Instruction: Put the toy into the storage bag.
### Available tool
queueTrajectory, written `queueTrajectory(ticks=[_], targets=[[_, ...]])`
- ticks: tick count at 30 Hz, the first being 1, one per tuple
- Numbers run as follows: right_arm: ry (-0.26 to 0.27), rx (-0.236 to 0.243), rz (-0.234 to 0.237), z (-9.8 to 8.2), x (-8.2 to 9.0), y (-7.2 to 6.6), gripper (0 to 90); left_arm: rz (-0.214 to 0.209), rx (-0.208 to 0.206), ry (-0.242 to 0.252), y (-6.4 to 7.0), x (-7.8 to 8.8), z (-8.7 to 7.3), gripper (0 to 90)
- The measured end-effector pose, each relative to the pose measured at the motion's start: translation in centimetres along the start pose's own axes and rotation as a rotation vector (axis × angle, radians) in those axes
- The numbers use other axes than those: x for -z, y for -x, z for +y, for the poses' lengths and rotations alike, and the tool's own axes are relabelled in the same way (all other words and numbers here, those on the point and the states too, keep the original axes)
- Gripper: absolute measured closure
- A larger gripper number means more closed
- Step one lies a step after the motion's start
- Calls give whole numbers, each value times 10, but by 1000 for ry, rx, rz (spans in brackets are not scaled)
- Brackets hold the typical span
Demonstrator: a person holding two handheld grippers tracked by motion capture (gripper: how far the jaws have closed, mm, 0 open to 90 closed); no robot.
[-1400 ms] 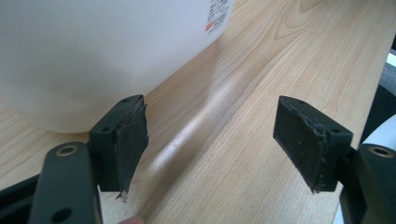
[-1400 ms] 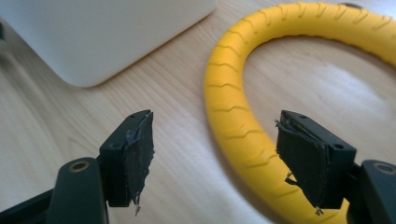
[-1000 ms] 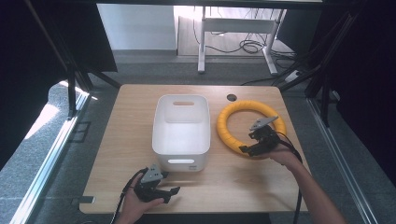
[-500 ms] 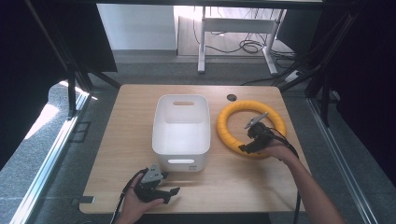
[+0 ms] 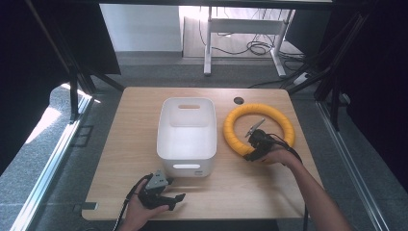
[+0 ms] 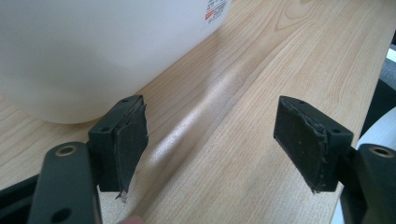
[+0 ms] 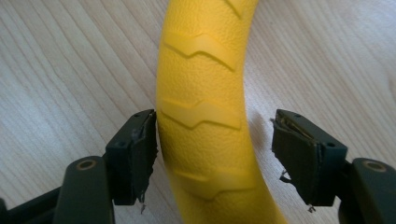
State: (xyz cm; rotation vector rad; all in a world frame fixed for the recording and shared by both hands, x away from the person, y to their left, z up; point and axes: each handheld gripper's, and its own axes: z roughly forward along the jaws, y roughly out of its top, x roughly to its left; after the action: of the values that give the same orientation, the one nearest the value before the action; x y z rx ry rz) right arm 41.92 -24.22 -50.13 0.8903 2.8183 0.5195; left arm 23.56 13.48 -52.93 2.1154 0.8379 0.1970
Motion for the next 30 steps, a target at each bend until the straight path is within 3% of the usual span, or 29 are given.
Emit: queueTrajectory(ticks=[7,10,19,22,26,27,30], targets=[[-22,5,27,2,-8,1,382,-3,0,-1,1,-1,0,259],[-13,13,43,3,-8,1,467,-6,-3,-5,2,-2,0,259],[-28,31,78,7,-7,4,495,-7,-7,-11,3,-5,-1,259],[11,15,100,9,-1,5,500,-9,-12,-15,4,-7,-1,259],[113,-30,141,12,14,8,505,-7,-10,-13,3,-5,-1,259],[113,-30,141,12,14,8,505,-7,-10,-13,3,-5,-1,259],[212,-77,183,15,30,12,510,-2,-8,-10,3,-5,-1,259]])
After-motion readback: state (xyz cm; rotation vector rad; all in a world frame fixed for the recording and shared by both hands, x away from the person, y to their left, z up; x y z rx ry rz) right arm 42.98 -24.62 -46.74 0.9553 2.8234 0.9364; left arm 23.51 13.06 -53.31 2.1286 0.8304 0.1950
